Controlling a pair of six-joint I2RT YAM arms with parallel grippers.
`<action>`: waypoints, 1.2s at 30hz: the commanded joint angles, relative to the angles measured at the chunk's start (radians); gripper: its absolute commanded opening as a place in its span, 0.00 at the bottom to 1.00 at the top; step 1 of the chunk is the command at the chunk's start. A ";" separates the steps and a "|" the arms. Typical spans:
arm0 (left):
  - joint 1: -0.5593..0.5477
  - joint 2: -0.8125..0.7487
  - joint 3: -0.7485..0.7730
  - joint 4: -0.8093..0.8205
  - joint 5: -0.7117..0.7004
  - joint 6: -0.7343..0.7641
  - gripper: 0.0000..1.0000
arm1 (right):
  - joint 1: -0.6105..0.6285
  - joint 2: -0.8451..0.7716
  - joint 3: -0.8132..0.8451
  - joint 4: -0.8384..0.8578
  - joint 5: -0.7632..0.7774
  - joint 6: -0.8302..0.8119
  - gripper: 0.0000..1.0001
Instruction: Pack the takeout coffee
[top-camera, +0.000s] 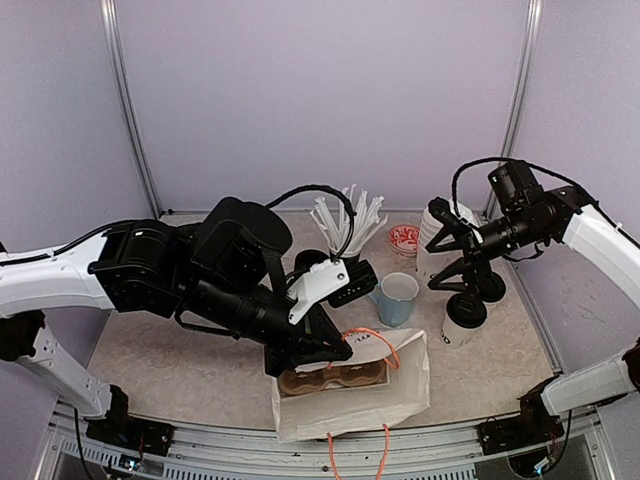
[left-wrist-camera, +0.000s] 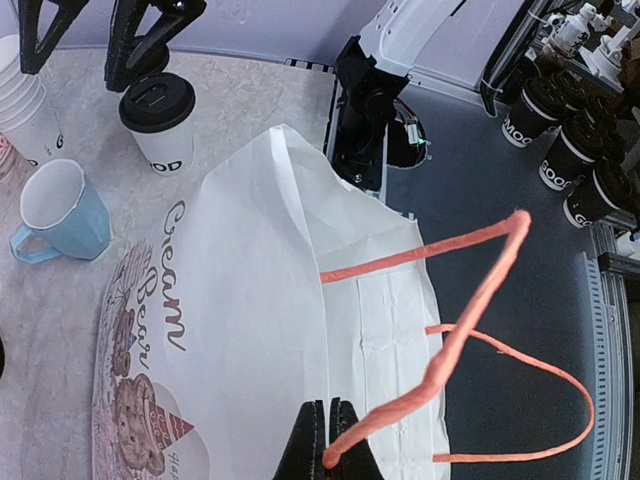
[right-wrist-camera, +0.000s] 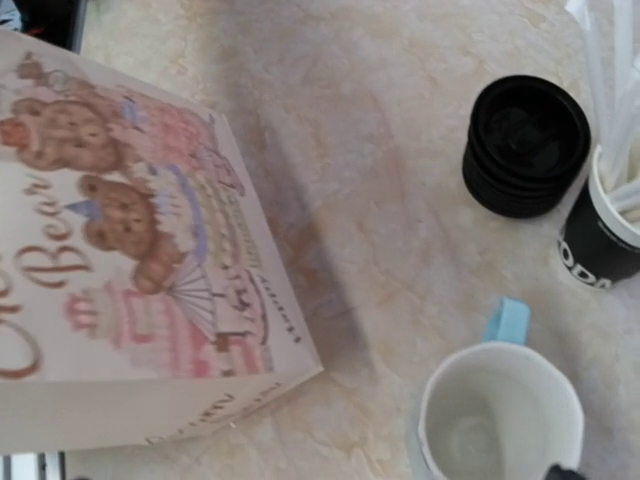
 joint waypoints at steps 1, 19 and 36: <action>-0.028 -0.029 0.010 0.019 0.012 -0.002 0.00 | -0.010 -0.017 0.036 -0.037 0.085 0.000 0.89; 0.025 0.021 0.071 -0.021 0.033 0.038 0.00 | -0.010 -0.066 -0.105 -0.132 0.421 -0.132 0.95; 0.152 0.015 0.031 0.012 0.105 0.078 0.01 | -0.118 0.193 0.069 -0.315 0.532 -0.233 0.99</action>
